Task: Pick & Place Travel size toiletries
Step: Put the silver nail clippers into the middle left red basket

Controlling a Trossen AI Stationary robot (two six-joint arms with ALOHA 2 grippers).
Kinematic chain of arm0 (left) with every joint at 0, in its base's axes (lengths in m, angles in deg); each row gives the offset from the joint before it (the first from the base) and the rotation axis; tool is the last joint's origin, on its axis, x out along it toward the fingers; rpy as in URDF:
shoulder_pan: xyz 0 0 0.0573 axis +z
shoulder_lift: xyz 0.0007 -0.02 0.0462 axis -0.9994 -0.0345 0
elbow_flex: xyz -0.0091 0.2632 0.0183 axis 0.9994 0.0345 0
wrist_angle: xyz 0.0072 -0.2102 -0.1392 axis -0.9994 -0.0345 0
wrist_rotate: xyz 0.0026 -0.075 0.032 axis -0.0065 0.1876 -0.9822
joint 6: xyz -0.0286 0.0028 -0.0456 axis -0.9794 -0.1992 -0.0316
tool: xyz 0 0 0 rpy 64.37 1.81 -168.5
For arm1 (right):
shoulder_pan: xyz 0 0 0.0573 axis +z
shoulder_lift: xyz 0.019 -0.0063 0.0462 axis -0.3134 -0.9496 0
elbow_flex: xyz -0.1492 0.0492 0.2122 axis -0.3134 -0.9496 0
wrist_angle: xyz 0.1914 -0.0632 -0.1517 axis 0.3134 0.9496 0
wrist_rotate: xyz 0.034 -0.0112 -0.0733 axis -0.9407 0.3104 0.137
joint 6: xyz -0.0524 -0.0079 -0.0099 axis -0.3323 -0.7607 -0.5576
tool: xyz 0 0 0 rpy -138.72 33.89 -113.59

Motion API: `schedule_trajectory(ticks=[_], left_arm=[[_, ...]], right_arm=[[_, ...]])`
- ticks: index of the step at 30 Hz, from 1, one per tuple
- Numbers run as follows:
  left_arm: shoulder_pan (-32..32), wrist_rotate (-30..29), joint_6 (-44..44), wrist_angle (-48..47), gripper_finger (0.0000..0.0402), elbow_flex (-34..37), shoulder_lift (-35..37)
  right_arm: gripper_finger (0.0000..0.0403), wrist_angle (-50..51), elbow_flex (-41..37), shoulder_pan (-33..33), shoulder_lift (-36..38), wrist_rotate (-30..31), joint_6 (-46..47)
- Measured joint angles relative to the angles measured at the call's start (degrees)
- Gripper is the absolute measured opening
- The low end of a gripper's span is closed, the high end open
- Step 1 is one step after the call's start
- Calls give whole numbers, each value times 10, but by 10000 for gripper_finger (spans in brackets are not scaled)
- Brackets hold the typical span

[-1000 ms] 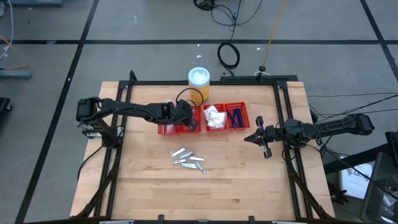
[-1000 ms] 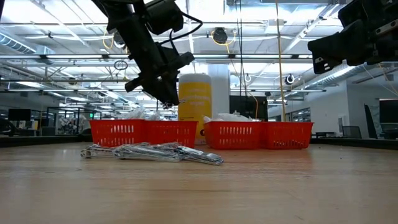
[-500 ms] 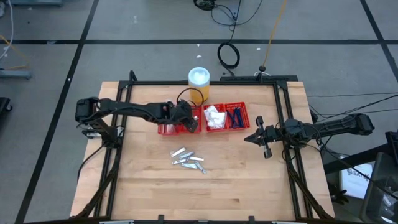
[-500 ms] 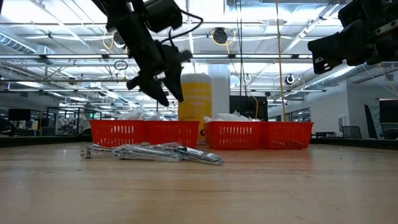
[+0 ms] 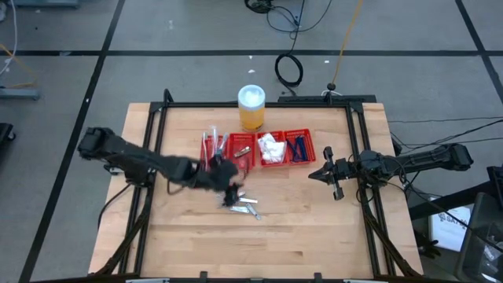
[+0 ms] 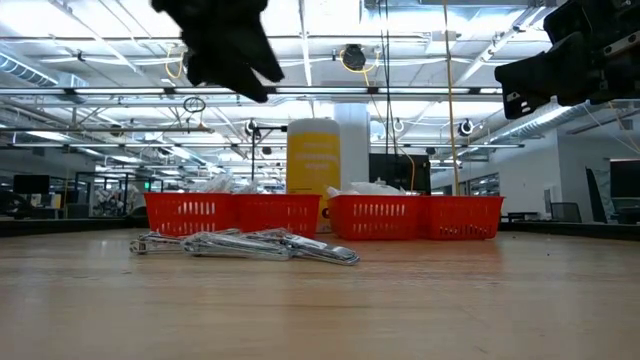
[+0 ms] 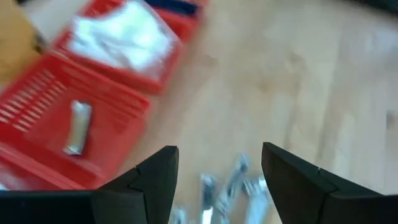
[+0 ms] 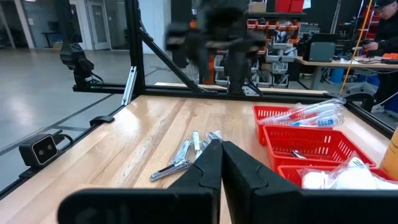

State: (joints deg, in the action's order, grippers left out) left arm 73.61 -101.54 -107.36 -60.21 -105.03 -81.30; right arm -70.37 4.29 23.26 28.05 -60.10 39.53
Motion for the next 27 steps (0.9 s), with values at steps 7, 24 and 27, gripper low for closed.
schedule_trajectory(ticks=[7, 24, 27], left_arm=[[-77, -41, -55, -36, 227, 0, -79], [-43, -43, -206, -152, 227, 0, -166], [-42, -38, -223, -172, 227, 0, -166]], right_arm=[[0, 0, 0, 0, -2, 0, -1], [0, 0, 0, 0, -5, 0, 1], [0, 1, 0, 0, -6, 0, 1]])
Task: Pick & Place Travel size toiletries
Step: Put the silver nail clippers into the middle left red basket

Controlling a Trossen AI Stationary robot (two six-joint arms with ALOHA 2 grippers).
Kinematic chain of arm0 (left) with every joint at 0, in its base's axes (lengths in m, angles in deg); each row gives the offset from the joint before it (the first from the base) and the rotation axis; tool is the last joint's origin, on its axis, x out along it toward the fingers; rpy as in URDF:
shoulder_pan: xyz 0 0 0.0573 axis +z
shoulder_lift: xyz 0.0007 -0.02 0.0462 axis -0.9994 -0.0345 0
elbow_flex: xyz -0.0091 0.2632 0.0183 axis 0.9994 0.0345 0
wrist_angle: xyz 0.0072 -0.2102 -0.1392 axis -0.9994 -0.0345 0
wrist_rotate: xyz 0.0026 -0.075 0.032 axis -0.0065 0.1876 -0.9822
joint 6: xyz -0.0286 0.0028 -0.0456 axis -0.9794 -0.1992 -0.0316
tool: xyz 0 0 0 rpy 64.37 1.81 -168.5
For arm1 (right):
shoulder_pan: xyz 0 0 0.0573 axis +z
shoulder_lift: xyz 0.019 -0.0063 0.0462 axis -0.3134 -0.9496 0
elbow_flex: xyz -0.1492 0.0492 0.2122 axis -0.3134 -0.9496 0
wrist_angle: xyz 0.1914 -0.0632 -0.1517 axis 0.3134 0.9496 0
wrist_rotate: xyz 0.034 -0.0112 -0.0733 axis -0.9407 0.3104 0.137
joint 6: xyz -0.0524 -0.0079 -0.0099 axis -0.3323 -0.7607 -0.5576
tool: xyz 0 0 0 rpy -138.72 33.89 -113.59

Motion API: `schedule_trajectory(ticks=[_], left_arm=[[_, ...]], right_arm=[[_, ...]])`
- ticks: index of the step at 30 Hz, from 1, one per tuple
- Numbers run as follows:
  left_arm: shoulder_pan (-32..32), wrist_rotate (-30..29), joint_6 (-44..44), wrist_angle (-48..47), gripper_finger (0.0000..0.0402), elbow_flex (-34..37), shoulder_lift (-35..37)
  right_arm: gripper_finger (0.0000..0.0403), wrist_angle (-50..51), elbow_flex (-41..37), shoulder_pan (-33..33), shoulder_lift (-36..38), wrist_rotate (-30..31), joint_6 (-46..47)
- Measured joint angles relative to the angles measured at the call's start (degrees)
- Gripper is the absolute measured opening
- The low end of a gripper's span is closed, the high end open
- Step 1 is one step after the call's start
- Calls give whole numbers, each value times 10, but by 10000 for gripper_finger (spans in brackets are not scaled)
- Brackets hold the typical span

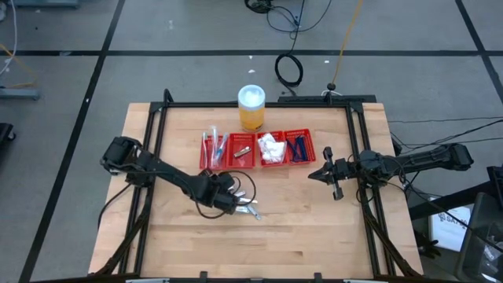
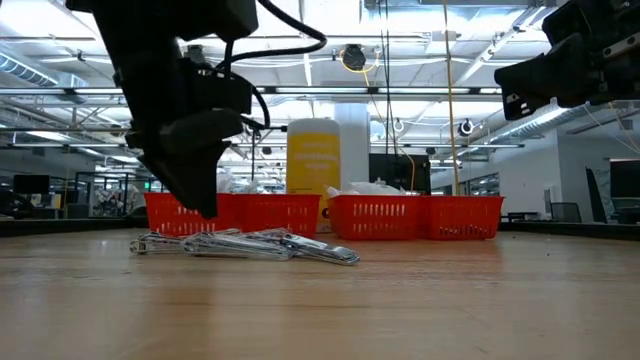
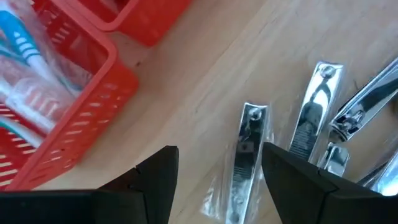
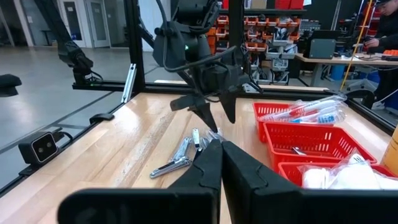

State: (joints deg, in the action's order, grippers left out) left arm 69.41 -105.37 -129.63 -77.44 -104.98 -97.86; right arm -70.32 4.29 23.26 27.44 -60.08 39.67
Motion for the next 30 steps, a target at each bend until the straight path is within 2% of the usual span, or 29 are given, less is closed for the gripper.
schedule_trajectory(ticks=[11, 19, 25, 30], left_arm=[[0, 15, 15, 10, 227, 0, -2], [-1, 33, -2, 18, 227, -2, -57], [-3, 35, -1, 31, 227, -2, -69], [-3, 77, 32, 61, 227, -2, -69]], right_arm=[[0, 3, 0, 0, 0, 0, 0], [0, 4, 0, 0, 0, -1, 0], [0, 9, 0, 0, 0, -1, 0], [0, 9, 0, 0, 0, 0, 0]])
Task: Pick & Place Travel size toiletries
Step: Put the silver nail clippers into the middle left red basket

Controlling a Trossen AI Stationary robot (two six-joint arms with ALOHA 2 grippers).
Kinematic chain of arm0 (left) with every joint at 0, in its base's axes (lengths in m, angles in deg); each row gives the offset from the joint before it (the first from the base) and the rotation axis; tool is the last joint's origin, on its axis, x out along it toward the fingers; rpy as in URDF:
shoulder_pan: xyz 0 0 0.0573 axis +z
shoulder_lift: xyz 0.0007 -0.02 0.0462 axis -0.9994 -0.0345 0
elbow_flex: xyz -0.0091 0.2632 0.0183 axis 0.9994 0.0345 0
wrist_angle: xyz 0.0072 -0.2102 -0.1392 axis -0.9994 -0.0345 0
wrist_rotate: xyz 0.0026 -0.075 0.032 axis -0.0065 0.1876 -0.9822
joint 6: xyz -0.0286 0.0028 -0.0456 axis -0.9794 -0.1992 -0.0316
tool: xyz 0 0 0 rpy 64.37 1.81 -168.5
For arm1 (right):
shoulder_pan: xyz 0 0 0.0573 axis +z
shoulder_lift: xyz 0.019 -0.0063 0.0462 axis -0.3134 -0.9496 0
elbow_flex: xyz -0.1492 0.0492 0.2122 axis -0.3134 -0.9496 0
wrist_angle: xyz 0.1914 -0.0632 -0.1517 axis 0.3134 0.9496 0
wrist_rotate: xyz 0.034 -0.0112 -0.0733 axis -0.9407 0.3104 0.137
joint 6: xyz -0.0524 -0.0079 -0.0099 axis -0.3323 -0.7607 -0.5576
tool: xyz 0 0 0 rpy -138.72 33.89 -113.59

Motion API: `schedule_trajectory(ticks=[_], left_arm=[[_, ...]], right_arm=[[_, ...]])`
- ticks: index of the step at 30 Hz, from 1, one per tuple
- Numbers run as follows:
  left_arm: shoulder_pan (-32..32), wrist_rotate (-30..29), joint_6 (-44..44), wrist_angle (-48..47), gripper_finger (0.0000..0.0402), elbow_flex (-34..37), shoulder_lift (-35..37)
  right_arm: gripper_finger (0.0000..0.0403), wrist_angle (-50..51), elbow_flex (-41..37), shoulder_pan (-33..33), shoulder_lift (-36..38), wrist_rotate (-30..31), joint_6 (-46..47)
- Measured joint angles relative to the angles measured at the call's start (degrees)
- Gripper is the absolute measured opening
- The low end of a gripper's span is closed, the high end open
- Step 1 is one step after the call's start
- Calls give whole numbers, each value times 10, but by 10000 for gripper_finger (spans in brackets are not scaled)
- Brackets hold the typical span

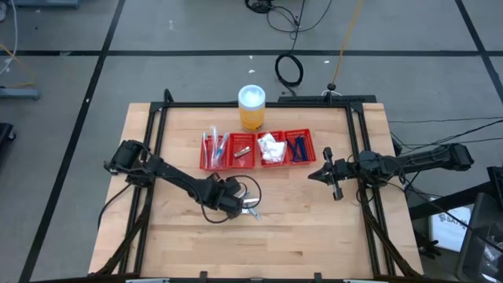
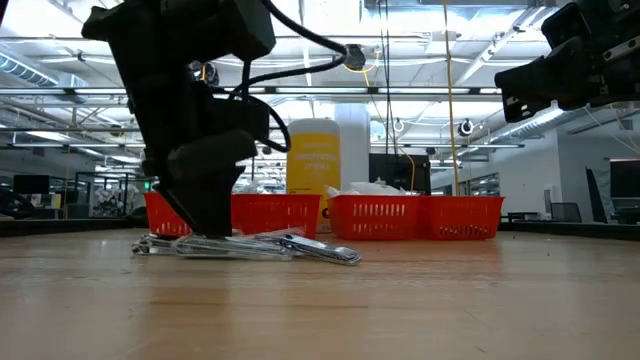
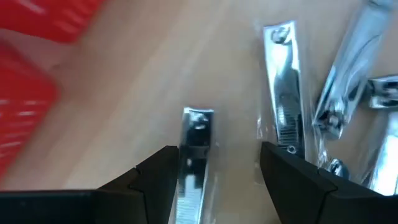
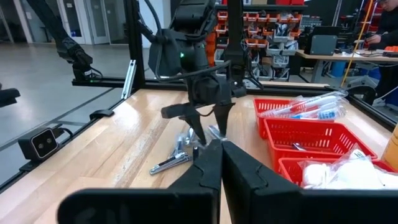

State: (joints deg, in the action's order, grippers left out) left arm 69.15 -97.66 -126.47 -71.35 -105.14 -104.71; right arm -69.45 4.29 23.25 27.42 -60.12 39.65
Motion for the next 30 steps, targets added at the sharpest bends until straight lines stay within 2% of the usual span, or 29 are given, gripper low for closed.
schedule_trajectory(ticks=[8, 22, 26, 30], left_arm=[[5, 48, 16, 25, 227, 0, -1], [3, 52, 97, 32, 226, 1, -1], [2, 60, 116, 49, 196, 1, -2], [3, 65, 121, 54, 138, 1, -2]], right_arm=[[0, 0, 0, 0, 0, 0, 0], [0, 3, 0, 0, 0, -1, 0], [0, 3, 0, 0, 0, -1, 0], [0, 3, 0, 0, 0, -1, 0]])
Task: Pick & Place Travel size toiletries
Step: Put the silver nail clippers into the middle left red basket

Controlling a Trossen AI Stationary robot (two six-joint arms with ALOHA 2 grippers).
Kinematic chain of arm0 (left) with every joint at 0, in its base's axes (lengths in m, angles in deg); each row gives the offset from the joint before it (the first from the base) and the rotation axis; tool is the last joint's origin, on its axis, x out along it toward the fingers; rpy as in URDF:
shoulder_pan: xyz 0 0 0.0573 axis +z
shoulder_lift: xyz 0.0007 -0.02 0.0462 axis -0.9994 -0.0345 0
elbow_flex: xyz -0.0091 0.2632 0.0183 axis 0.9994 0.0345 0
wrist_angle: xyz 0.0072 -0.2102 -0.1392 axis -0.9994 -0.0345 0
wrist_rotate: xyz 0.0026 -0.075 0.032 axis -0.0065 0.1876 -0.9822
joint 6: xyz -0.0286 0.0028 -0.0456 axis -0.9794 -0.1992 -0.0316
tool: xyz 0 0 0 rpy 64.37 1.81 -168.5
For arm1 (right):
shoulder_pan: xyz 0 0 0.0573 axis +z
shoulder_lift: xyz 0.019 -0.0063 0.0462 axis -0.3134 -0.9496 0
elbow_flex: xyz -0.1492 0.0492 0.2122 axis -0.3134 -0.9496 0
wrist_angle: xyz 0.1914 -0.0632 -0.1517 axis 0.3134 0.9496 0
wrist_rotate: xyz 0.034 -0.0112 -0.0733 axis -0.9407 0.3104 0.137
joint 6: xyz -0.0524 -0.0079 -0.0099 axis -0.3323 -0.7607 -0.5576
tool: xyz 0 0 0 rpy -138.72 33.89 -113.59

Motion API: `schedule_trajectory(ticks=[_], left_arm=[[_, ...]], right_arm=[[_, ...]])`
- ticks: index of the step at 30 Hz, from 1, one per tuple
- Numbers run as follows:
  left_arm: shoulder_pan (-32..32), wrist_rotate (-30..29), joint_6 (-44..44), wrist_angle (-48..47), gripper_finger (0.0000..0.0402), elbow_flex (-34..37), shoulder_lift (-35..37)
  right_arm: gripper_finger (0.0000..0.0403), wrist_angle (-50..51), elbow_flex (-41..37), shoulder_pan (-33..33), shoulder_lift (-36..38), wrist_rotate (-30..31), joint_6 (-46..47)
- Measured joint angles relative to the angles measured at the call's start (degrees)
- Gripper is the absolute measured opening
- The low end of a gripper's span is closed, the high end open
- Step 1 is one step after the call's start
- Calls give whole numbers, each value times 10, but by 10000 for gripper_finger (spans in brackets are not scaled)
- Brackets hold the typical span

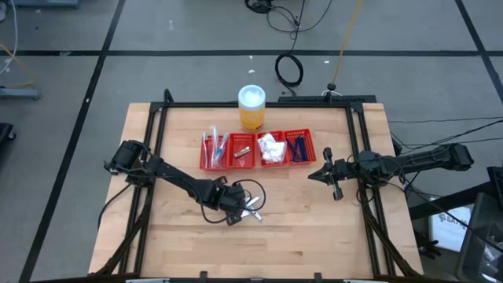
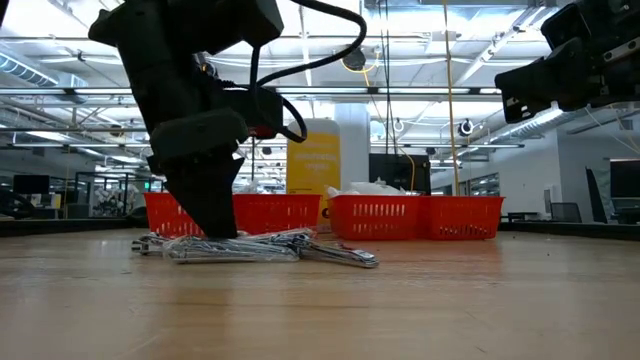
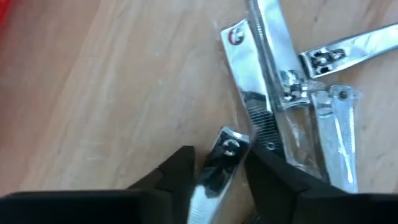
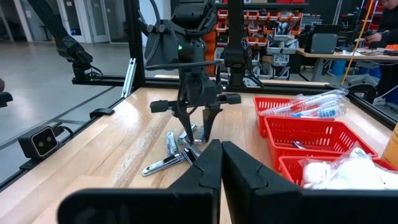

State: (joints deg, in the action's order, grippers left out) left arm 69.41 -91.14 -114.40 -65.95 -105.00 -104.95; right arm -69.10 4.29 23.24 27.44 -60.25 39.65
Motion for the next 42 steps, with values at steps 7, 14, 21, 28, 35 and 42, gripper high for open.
schedule_trajectory(ticks=[7, 14, 21, 28, 35, 42], left_arm=[[0, -14, -5, -1, 42, 0, 0], [1, -20, -9, -1, 38, 0, 9], [2, -80, 2, 23, 45, 3, 64], [4, -158, 31, 64, 38, 3, 126], [51, -226, 39, 138, 49, 2, 160], [135, -202, 48, 179, 38, 0, 154]], right_arm=[[0, 0, 0, 0, 0, 0, 0], [0, 0, 0, 0, 0, 0, 0], [0, 0, 0, 0, 0, 1, 0], [0, 0, 0, 0, 0, 2, 0], [0, 0, 0, 0, 0, 2, 0], [0, 0, 0, 0, 0, 2, 0]])
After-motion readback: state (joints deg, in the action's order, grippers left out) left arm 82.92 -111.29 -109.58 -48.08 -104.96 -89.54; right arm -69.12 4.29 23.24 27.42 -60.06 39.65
